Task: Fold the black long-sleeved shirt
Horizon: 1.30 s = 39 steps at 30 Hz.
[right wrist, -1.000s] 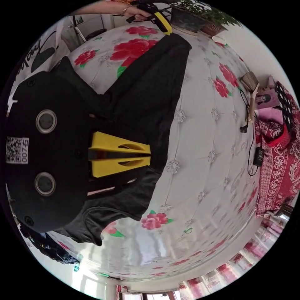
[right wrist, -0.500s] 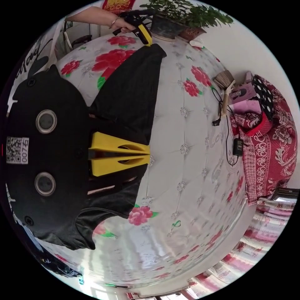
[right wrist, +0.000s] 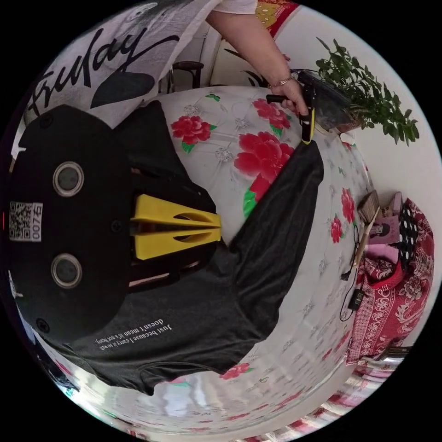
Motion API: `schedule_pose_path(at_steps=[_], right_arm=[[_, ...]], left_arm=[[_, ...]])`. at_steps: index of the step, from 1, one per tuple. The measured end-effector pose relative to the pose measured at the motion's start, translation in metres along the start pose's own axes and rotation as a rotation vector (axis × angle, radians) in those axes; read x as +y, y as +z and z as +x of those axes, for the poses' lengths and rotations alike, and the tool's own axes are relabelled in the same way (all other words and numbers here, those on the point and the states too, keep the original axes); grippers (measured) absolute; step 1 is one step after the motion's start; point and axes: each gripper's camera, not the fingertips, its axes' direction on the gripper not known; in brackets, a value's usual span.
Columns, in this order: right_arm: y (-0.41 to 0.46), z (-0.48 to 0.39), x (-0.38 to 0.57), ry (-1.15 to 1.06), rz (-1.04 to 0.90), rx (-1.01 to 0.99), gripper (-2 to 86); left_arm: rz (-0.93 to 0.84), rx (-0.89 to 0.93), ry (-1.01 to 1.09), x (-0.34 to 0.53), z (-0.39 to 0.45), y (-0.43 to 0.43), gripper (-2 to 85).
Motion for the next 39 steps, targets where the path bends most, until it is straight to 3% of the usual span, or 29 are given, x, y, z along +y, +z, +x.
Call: schedule_pose_path(at_steps=[5, 11, 16, 23, 26, 28, 34, 37, 39], right_arm=[[0.003, -0.011, 0.000, -0.029, -0.029, 0.010, -0.2], [-0.054, 0.034, -0.012, 0.059, 0.156, -0.008, 0.0], [-0.066, 0.017, -0.051, -0.103, 0.194, -0.005, 1.0], [-0.066, 0.003, -0.041, -0.063, 0.203, -0.097, 1.2], [-0.073, 0.021, -0.005, 0.015, 0.165, -0.055, 0.7], [-0.084, 0.038, 0.018, 0.091, 0.165, -0.039, 0.5], [-0.131, 0.080, 0.108, 0.319, 0.171, 0.063, 0.1], [-0.154, 0.093, 0.155, 0.426, 0.185, 0.093, -0.1], [-0.168, 0.099, 0.184, 0.493, 0.202, 0.103, -0.1]], left_arm=[[-0.020, 0.010, -0.053, -0.003, -0.015, -0.001, 4.8], [0.071, 0.012, -0.141, 0.017, -0.043, -0.030, 5.0], [0.034, 0.092, -0.233, 0.023, -0.062, -0.019, 5.8], [-0.037, 0.134, -0.328, -0.002, -0.076, 0.010, 10.1], [0.002, 0.102, -0.259, -0.005, -0.062, 0.007, 8.0], [0.013, 0.088, -0.240, -0.006, -0.050, 0.004, 2.0], [0.214, 0.255, -0.311, -0.022, -0.035, -0.054, -0.2], [0.350, 0.381, -0.189, -0.042, 0.006, -0.114, -0.4], [0.475, 0.447, 0.018, -0.046, 0.071, -0.180, -0.4]])
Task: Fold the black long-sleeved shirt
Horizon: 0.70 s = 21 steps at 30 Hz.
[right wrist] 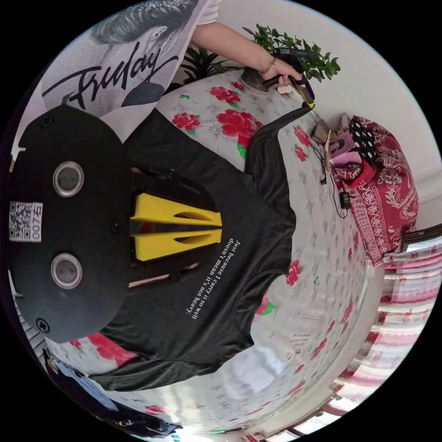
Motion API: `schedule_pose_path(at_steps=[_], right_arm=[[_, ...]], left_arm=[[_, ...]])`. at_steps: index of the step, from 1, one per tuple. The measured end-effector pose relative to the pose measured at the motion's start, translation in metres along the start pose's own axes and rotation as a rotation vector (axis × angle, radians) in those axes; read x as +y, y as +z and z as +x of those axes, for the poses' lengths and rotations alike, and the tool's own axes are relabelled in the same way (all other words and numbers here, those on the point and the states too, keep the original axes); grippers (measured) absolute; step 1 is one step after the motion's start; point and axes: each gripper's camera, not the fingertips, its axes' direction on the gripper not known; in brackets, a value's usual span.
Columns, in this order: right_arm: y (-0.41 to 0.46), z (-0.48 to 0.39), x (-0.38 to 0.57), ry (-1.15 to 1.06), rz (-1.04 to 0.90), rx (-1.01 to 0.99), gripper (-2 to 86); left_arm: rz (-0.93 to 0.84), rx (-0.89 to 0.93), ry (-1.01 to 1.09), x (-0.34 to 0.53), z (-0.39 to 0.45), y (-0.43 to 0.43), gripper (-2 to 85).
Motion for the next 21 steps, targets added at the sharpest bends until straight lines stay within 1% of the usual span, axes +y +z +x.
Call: schedule_pose_path(at_steps=[1, 3, 4, 6, 7, 8, 9, 10, 12, 13, 14, 15, 17, 19, 21], right_arm=[[-0.013, 0.013, 0.013, 0.042, 0.015, 0.006, -0.1], [-0.032, 0.030, 0.035, 0.098, 0.042, 0.023, -0.2], [-0.045, 0.041, 0.051, 0.133, 0.059, 0.042, -0.2], [-0.063, 0.058, 0.077, 0.189, 0.081, 0.066, -0.2], [-0.075, 0.070, 0.097, 0.236, 0.099, 0.076, -0.2], [-0.079, 0.076, 0.107, 0.261, 0.106, 0.080, -0.2], [-0.087, 0.089, 0.127, 0.313, 0.114, 0.087, -0.2], [-0.092, 0.102, 0.149, 0.367, 0.115, 0.096, -0.2], [-0.093, 0.119, 0.179, 0.442, 0.101, 0.101, -0.1], [-0.090, 0.128, 0.197, 0.482, 0.081, 0.099, -0.1], [-0.089, 0.132, 0.205, 0.500, 0.069, 0.096, 0.0], [-0.086, 0.139, 0.219, 0.528, 0.051, 0.081, 0.1], [-0.085, 0.144, 0.236, 0.535, 0.047, 0.052, 0.5], [-0.083, 0.143, 0.238, 0.500, 0.051, 0.048, 1.0], [-0.079, 0.141, 0.232, 0.446, 0.047, 0.038, 1.7]], left_arm=[[0.015, 0.039, 0.054, -0.004, 0.024, -0.006, -0.4], [0.050, 0.211, 0.255, -0.006, 0.124, -0.031, -0.3], [0.051, 0.252, 0.302, -0.003, 0.148, -0.037, -0.3], [0.048, 0.406, 0.471, 0.025, 0.241, -0.058, -0.1], [0.042, 0.449, 0.508, 0.035, 0.262, -0.062, 0.0], [0.028, 0.522, 0.588, 0.061, 0.303, -0.067, 0.3], [-0.013, 0.579, 0.671, 0.091, 0.342, -0.067, 0.8], [-0.048, 0.608, 0.708, 0.107, 0.360, -0.064, 1.2], [-0.207, 0.715, 0.896, 0.184, 0.422, -0.050, 5.1], [-0.247, 0.725, 0.955, 0.204, 0.434, -0.046, 7.0], [-0.328, 0.727, 1.044, 0.238, 0.451, -0.041, 10.8], [-0.388, 0.723, 1.090, 0.264, 0.460, -0.038, 11.7], [-0.434, 0.696, 1.111, 0.285, 0.462, -0.038, 12.3], [-0.465, 0.618, 1.122, 0.295, 0.458, -0.034, 12.1], [-0.480, 0.467, 1.109, 0.296, 0.446, -0.020, 11.4]])
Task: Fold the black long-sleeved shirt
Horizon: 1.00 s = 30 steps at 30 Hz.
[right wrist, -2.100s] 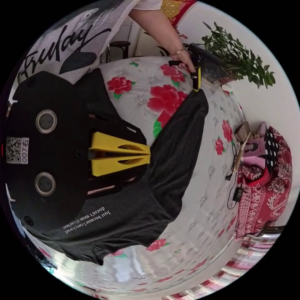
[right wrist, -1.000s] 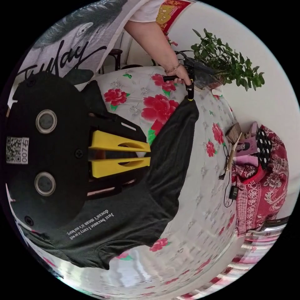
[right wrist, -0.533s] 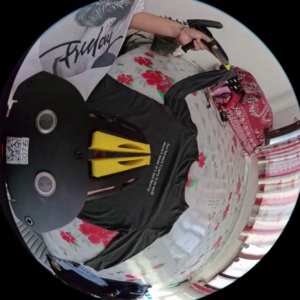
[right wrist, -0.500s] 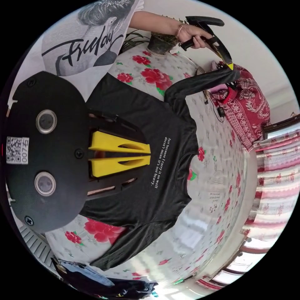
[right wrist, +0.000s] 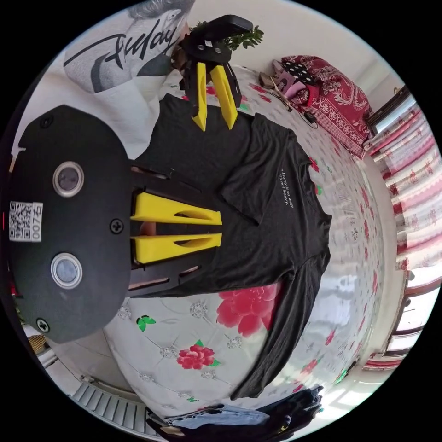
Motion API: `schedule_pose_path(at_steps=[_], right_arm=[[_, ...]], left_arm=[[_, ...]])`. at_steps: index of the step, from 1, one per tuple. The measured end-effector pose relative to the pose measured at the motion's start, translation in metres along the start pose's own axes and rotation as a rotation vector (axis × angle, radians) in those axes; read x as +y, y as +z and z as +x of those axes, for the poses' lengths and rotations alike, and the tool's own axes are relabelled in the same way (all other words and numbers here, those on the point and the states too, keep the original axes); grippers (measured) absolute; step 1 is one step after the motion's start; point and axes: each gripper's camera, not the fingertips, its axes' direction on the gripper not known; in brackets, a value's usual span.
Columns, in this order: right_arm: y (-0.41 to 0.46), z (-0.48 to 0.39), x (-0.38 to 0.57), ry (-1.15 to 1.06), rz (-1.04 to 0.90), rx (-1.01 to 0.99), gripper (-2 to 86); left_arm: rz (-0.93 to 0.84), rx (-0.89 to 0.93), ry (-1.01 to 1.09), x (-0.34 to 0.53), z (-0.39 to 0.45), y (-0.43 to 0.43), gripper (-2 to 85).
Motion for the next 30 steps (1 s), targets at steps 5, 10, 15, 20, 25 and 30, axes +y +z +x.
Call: schedule_pose_path(at_steps=[5, 10, 15, 20, 25, 30], right_arm=[[0.024, -0.022, -0.024, -0.184, -0.058, 0.002, 3.2], [0.036, -0.010, -0.057, -0.139, -0.035, 0.075, 3.2], [0.067, 0.003, -0.085, -0.126, -0.137, 0.064, 2.3], [0.043, -0.010, -0.083, -0.230, -0.080, 0.127, 0.3], [-0.020, 0.018, -0.091, -0.165, -0.003, -0.007, -0.2], [-0.060, 0.044, -0.102, -0.097, -0.011, -0.137, -0.2]], left_arm=[[-0.129, -0.210, -0.208, 0.012, -0.057, 0.016, 9.8], [-0.129, -0.332, -0.390, 0.007, -0.107, 0.016, 9.0], [-0.274, -0.409, -0.392, -0.007, -0.116, 0.063, 8.6], [-0.283, -0.449, -0.351, -0.012, -0.106, 0.081, 7.3], [-0.255, -0.466, -0.316, -0.013, -0.095, 0.082, 7.5], [-0.183, -0.459, -0.333, -0.015, -0.083, 0.061, 8.4]])
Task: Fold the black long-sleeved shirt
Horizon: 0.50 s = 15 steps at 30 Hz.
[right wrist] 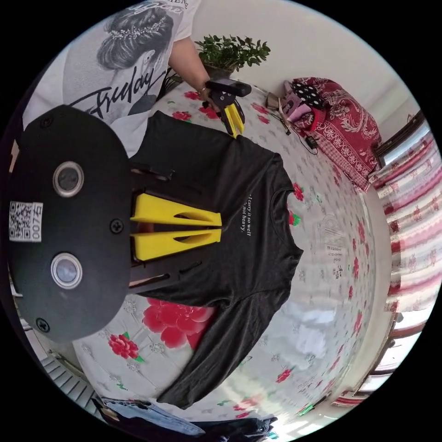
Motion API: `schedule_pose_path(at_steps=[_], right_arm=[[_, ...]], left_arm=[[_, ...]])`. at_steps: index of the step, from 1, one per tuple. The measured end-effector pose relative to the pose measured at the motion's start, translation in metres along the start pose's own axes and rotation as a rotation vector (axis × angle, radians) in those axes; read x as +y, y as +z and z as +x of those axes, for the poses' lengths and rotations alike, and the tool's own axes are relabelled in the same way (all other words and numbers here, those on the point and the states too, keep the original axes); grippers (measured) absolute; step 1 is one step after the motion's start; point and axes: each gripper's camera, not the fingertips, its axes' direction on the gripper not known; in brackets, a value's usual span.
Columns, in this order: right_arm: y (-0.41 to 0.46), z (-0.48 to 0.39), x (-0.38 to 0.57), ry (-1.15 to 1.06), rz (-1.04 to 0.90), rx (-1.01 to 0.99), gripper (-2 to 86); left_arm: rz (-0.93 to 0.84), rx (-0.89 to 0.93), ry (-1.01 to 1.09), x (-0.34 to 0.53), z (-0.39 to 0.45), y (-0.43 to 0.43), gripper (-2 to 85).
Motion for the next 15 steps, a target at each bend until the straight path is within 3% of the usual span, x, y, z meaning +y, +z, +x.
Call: schedule_pose_path(at_steps=[7, 11, 15], right_arm=[[-0.044, -0.012, -0.009, -0.010, 0.018, -0.298, -0.3], [-0.063, 0.001, -0.010, 0.075, 0.063, -0.263, -0.3], [-0.027, 0.058, -0.003, 0.239, 0.003, -0.103, -0.2]], left_arm=[[0.006, 0.032, -0.009, 0.003, 0.000, -0.004, 8.9], [-0.055, 0.018, -0.016, 0.000, 0.003, 0.016, 8.5], [-0.079, 0.025, -0.057, -0.003, 0.002, 0.029, 8.0]])
